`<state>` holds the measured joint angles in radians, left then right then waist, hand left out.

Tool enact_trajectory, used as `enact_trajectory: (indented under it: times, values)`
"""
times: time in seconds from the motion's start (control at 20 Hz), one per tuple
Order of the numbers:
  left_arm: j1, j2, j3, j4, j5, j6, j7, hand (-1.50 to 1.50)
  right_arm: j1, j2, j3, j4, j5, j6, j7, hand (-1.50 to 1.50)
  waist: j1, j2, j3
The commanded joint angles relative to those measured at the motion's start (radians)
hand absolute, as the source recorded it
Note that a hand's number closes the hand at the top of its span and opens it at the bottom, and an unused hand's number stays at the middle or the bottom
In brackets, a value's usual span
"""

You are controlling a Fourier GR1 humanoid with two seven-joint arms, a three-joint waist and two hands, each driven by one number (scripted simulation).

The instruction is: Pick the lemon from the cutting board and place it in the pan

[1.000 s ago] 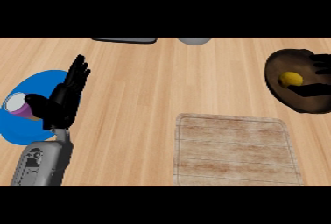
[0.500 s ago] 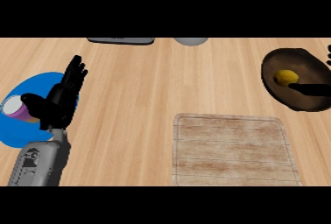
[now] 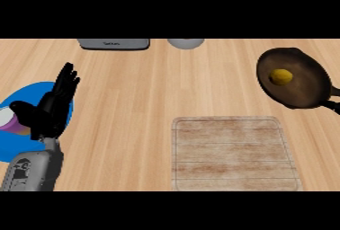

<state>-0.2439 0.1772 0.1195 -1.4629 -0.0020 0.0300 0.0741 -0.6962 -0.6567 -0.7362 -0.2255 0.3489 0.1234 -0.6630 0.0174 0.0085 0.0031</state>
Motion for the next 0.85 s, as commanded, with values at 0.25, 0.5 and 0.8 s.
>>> enact_trajectory:
  times: [0.25,0.5,0.8]
  values:
    - [0.055,0.031,0.036,-0.034,0.01,-0.006,0.022,0.0,0.249,-0.044,0.001,-0.131,-0.097,0.285,-0.117,-1.5,-0.046,-0.021,-0.006]
    - [0.087,0.009,0.012,-0.075,0.005,-0.008,0.02,0.0,0.36,-0.023,0.0,-0.343,-0.189,0.348,-0.015,-1.5,-0.039,-0.019,-0.006]
    - [0.023,0.004,0.009,-0.05,-0.018,0.018,0.046,0.0,0.511,0.06,0.015,-0.715,-0.275,0.336,0.198,-1.5,-0.034,-0.014,-0.005]
